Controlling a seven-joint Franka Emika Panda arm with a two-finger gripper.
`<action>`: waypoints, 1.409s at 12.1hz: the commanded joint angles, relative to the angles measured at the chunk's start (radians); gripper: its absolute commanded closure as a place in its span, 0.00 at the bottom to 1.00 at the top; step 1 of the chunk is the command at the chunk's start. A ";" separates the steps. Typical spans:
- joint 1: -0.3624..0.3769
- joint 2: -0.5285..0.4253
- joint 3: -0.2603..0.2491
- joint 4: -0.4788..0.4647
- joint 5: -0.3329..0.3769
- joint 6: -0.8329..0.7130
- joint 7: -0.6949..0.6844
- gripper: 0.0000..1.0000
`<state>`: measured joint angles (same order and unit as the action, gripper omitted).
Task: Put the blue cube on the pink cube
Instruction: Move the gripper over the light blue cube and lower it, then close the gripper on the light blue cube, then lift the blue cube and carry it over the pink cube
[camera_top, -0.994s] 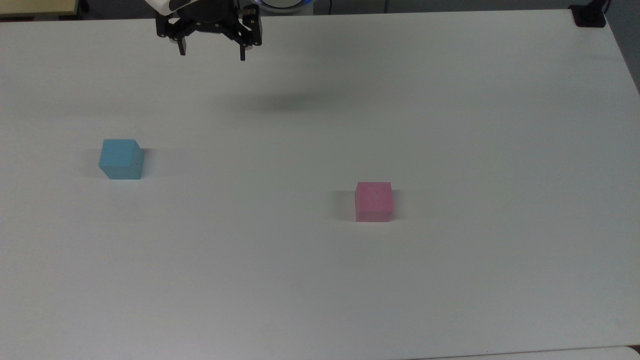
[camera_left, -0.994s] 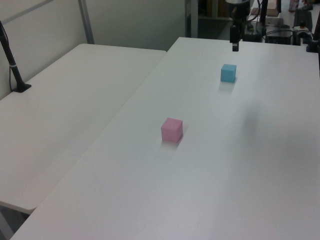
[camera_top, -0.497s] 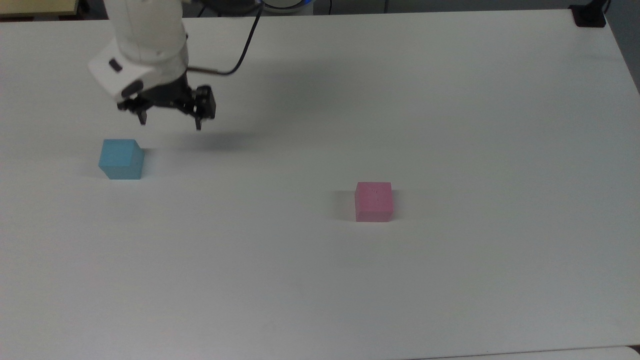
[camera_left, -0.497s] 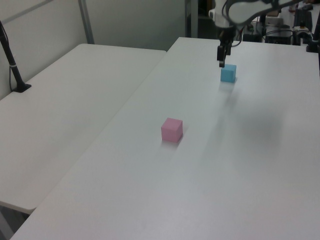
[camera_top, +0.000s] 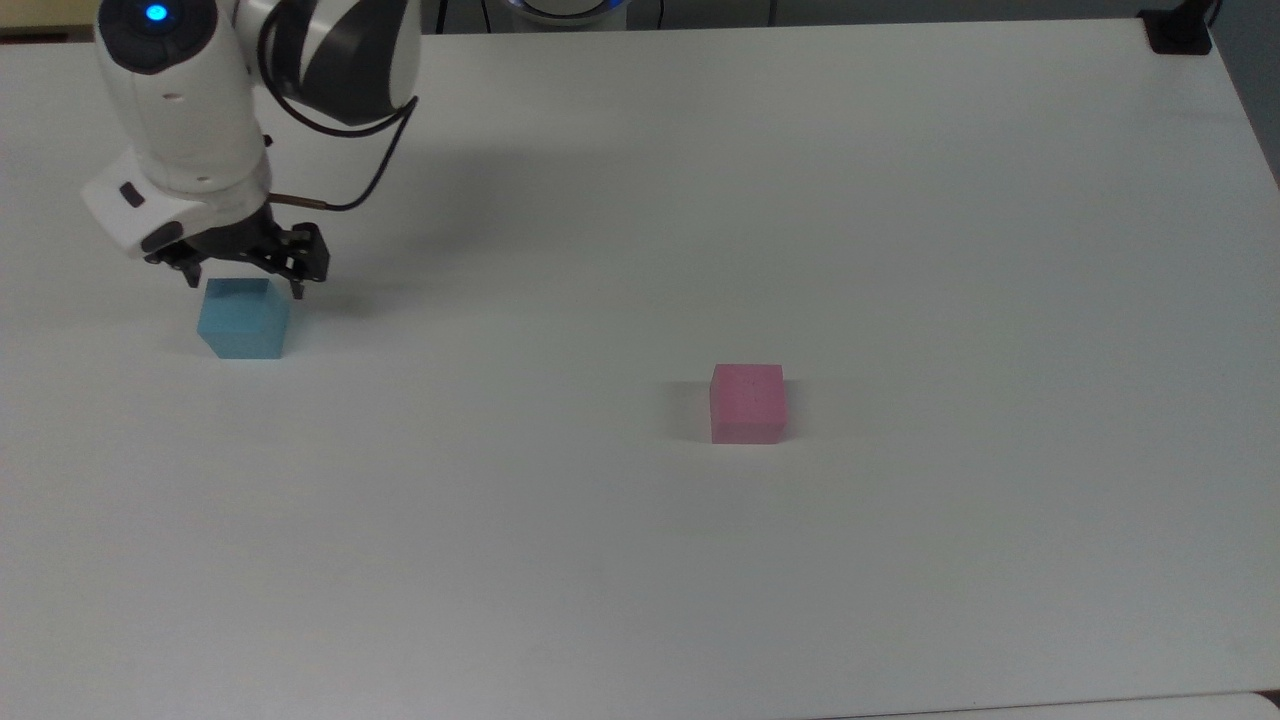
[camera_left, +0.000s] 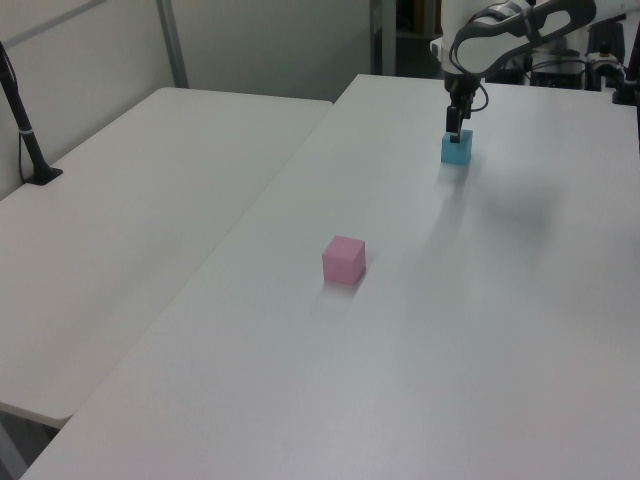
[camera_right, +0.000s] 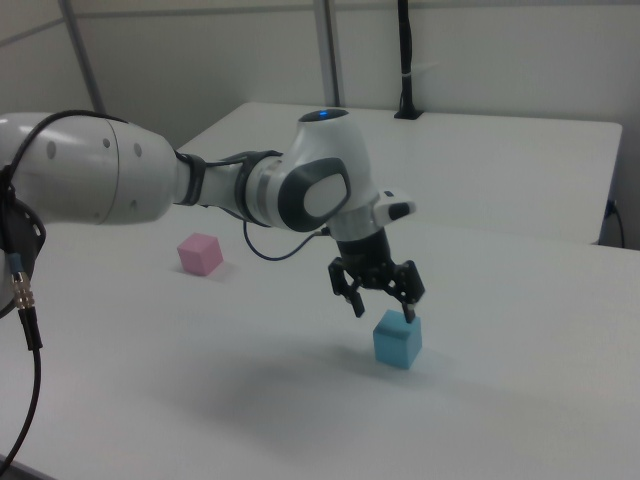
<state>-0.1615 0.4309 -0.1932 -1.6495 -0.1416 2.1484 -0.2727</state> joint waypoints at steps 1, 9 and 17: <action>-0.007 0.058 -0.025 0.008 -0.003 0.065 -0.054 0.00; 0.006 0.037 -0.017 0.011 0.056 0.100 -0.031 0.93; 0.394 -0.040 -0.037 0.170 0.145 -0.153 0.254 0.90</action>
<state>0.1399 0.3684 -0.2038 -1.5302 -0.0107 2.0129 -0.1061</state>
